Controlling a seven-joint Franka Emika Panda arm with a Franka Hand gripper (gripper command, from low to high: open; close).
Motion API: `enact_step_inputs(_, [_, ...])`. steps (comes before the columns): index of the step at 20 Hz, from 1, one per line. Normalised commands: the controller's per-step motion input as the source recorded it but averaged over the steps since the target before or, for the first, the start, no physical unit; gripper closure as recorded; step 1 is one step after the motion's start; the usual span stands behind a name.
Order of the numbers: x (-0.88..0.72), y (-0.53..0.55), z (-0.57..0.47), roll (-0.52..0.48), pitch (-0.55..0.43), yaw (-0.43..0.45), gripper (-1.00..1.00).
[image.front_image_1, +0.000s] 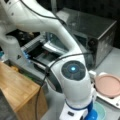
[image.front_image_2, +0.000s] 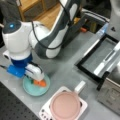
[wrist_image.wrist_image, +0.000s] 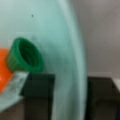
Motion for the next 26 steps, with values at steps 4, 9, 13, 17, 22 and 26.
enact_step_inputs(4, [0.27,-0.12,0.11,-0.008,0.121,0.096,-1.00])
enact_step_inputs(9, [0.26,-0.14,0.12,-0.006,0.128,0.092,-1.00])
enact_step_inputs(13, [0.23,-0.11,0.18,-0.039,0.142,0.051,-1.00])
enact_step_inputs(17, [0.13,-0.02,0.34,-0.077,0.158,-0.032,-1.00])
enact_step_inputs(22, [-0.01,0.15,0.41,-0.024,0.129,-0.120,-1.00])
enact_step_inputs(26, [-0.16,0.32,0.33,-0.006,0.093,-0.167,-1.00])
